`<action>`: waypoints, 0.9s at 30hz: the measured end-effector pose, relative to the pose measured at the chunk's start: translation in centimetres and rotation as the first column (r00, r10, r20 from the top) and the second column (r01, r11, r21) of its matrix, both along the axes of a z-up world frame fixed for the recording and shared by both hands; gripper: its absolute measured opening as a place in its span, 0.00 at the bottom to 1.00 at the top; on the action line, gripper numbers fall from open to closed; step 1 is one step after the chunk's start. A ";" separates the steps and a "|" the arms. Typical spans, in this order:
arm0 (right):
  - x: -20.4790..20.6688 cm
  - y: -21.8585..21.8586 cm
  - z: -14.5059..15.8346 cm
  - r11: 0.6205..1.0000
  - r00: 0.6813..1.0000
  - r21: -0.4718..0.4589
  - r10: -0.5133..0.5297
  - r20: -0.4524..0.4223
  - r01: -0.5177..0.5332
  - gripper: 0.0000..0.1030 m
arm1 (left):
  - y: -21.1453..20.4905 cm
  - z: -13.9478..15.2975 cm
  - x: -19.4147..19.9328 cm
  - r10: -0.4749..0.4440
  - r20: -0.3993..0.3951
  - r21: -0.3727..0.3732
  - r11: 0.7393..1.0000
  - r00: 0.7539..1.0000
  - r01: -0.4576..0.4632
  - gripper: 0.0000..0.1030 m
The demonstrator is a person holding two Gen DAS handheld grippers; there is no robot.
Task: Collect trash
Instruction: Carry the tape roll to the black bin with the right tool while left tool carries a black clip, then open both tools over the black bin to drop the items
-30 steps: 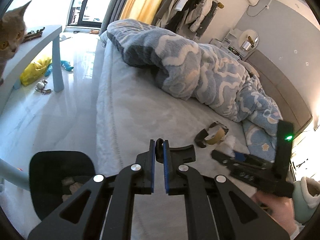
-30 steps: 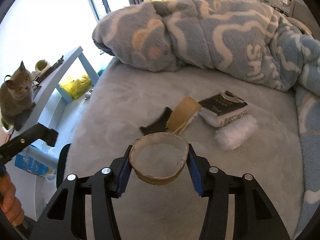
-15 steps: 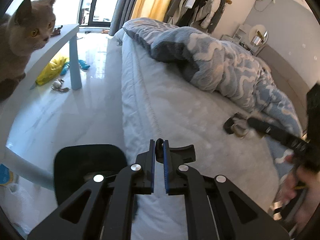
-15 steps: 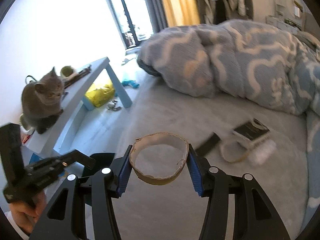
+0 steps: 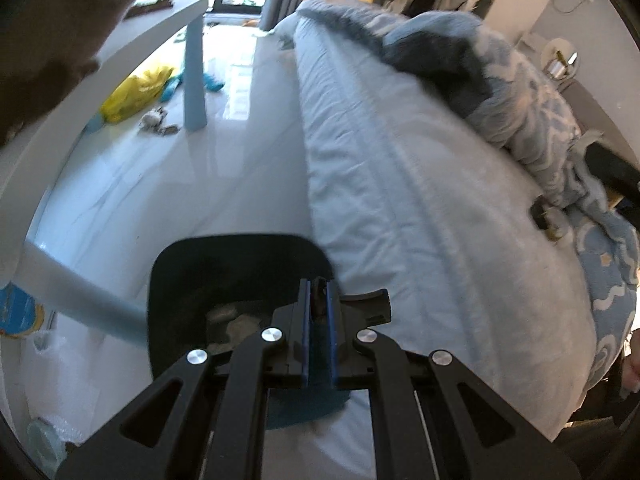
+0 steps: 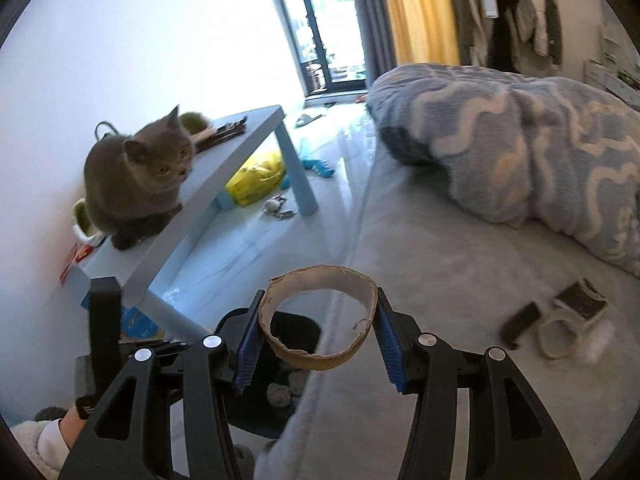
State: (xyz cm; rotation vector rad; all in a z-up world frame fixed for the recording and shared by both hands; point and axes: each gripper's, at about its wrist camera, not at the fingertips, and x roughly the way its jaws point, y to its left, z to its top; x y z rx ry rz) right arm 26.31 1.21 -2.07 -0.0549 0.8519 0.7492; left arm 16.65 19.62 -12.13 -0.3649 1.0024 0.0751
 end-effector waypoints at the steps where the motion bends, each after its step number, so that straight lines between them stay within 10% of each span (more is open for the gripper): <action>1: -0.2 0.5 -0.1 1.000 1.000 -0.002 0.011 -0.002 -0.011 0.51 | 0.5 -0.6 -0.2 0.003 -0.025 0.001 1.000 1.000 -0.003 0.08; 9: -1.2 5.2 -1.8 0.994 0.995 -0.042 0.097 -0.029 -0.098 0.51 | 2.5 -3.7 -1.5 -0.001 -0.151 0.050 0.999 0.989 0.008 0.09; 15: -1.5 7.6 -3.2 0.988 0.990 -0.074 0.133 -0.049 -0.137 0.51 | 4.3 -4.0 -2.5 0.004 -0.184 0.052 0.999 0.983 0.005 0.33; 27: -2.3 12.1 -8.2 0.969 0.977 -0.159 0.169 -0.133 -0.189 0.51 | 7.1 0.1 -4.9 0.030 -0.068 0.040 0.999 0.997 -0.027 0.42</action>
